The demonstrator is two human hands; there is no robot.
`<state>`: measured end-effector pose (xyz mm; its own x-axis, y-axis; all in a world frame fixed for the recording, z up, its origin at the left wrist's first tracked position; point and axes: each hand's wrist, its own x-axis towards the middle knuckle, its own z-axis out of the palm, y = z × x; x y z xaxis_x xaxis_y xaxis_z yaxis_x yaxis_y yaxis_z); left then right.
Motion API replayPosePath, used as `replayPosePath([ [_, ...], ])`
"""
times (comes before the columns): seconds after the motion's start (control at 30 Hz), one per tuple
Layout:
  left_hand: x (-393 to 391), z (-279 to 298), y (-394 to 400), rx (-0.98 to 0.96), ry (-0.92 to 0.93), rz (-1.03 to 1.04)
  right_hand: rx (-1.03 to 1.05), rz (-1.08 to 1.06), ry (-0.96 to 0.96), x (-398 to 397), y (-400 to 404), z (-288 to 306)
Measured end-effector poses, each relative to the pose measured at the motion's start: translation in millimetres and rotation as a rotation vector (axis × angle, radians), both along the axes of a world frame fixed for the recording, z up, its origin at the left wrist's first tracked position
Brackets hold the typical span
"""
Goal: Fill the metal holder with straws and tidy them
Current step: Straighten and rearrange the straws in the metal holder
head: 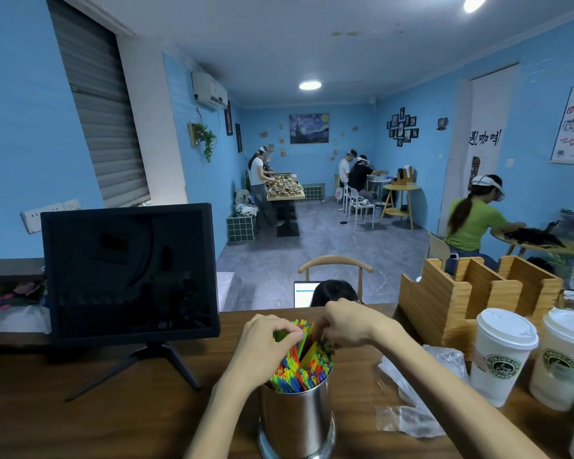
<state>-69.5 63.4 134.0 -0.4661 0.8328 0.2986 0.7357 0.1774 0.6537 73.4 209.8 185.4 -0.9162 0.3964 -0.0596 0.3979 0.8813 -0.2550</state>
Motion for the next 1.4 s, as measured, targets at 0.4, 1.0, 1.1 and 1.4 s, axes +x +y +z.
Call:
replayPosePath([
  [0.4, 4, 7, -2, -0.031, 0.054, -0.022, 0.058, 0.092, 0.120, 9, 10, -10],
  [1.0, 14, 25, 11, -0.262, 0.322, -0.119, 0.030, 0.098, 0.378, 19, 12, -28],
  [1.1, 14, 28, 12, -0.277, 0.302, -0.131, 0.018, 0.110, 0.396, 18, 12, -30],
  [1.4, 8, 31, 19, -0.315, 0.270, -0.232, 0.010, 0.112, 0.441, 17, 16, -37],
])
